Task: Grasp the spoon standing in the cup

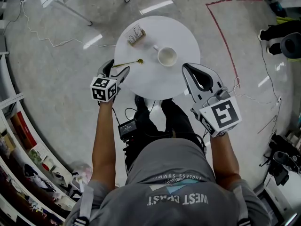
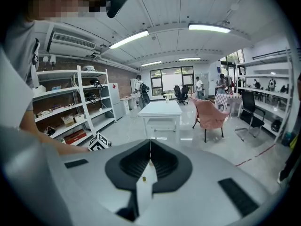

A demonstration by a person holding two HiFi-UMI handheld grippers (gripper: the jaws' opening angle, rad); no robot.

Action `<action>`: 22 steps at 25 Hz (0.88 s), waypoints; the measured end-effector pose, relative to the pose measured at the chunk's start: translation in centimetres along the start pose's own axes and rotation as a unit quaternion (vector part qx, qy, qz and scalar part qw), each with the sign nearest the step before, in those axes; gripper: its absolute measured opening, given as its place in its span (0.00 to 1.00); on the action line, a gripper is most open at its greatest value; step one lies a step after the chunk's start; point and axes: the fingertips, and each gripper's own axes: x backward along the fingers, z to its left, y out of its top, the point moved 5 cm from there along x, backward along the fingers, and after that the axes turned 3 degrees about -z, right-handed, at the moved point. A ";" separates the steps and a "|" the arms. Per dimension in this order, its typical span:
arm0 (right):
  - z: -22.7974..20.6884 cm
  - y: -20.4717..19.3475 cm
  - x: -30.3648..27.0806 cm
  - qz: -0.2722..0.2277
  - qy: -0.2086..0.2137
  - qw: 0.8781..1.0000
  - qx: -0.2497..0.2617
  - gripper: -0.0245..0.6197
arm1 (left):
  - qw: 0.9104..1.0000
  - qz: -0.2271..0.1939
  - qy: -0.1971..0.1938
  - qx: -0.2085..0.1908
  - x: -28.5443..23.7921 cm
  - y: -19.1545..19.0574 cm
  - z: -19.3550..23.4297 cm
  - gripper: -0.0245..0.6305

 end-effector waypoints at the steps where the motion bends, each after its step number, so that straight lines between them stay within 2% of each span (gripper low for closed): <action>1: 0.0 0.3 0.1 -0.002 -0.002 1.000 0.001 0.04 | 1.000 -0.004 -0.003 -0.004 0.1 0.4 -0.1 0.55; 7: 0.8 1.5 1.0 -0.017 -0.002 1.000 0.014 0.04 | 0.999 -0.033 -0.011 -0.028 2.2 3.1 -1.4 0.55; 13: 1.2 3.4 1.5 -0.042 -0.009 0.999 0.027 0.04 | 0.994 -0.088 -0.020 -0.070 5.8 8.6 -2.8 0.55; 18: 1.4 4.9 2.3 -0.062 -0.020 0.997 0.036 0.04 | 0.983 -0.141 -0.034 -0.113 9.7 13.3 -5.1 0.52; 22: 1.6 6.5 3.4 -0.074 -0.028 0.995 0.053 0.04 | 0.971 -0.187 -0.049 -0.138 13.2 16.7 -7.4 0.42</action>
